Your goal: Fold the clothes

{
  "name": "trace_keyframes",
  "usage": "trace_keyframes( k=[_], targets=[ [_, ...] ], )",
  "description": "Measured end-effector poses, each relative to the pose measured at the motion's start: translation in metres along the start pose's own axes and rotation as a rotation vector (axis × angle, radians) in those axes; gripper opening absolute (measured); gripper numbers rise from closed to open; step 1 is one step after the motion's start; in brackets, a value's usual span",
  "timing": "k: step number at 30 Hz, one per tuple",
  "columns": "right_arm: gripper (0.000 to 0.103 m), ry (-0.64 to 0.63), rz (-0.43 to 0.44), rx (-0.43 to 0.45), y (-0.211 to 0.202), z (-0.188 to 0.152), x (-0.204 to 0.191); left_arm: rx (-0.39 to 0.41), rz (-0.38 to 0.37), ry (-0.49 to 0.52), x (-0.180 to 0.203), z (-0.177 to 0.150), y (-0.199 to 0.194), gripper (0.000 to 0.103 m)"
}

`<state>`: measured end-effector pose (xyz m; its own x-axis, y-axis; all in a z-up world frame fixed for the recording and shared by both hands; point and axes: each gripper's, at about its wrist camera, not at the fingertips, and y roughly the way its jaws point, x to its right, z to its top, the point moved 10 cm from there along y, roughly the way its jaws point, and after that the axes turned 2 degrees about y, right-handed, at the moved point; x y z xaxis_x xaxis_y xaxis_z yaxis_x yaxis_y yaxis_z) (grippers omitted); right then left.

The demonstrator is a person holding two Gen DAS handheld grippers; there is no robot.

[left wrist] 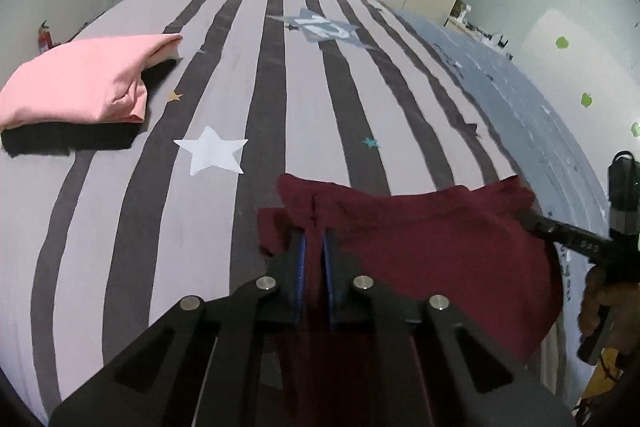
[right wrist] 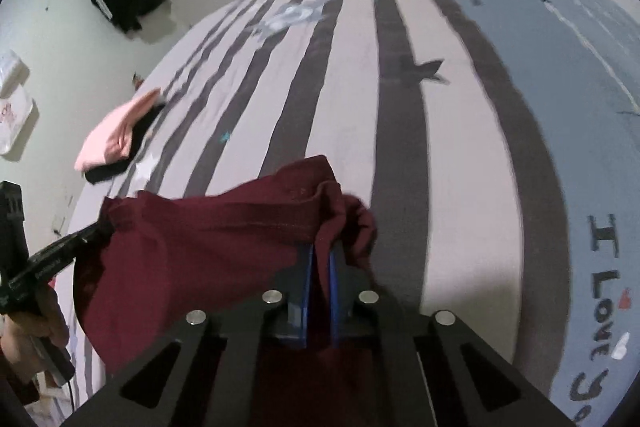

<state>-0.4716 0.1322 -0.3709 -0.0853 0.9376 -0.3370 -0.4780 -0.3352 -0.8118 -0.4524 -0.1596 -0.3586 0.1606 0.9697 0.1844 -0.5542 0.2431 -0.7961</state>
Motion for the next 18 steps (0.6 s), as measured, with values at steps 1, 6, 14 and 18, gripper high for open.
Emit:
trace_keyframes(
  k=[1,6,14,18],
  targets=[
    [0.006,0.008,-0.004,0.008,-0.003,0.001,0.002,-0.019,0.015,0.012,-0.001,-0.003,0.006,0.007],
    [0.005,0.017,-0.047,-0.022,0.016,-0.010,0.014,-0.052,0.027,0.019,-0.003,-0.012,0.023,0.007],
    [0.013,-0.034,-0.087,0.067,-0.010,0.004,0.009,0.030,0.042,-0.004,-0.002,0.000,-0.003,0.017],
    [0.013,-0.091,-0.106,0.165,-0.045,0.018,-0.005,0.123,0.082,0.021,0.011,0.010,-0.037,0.019]
  ],
)
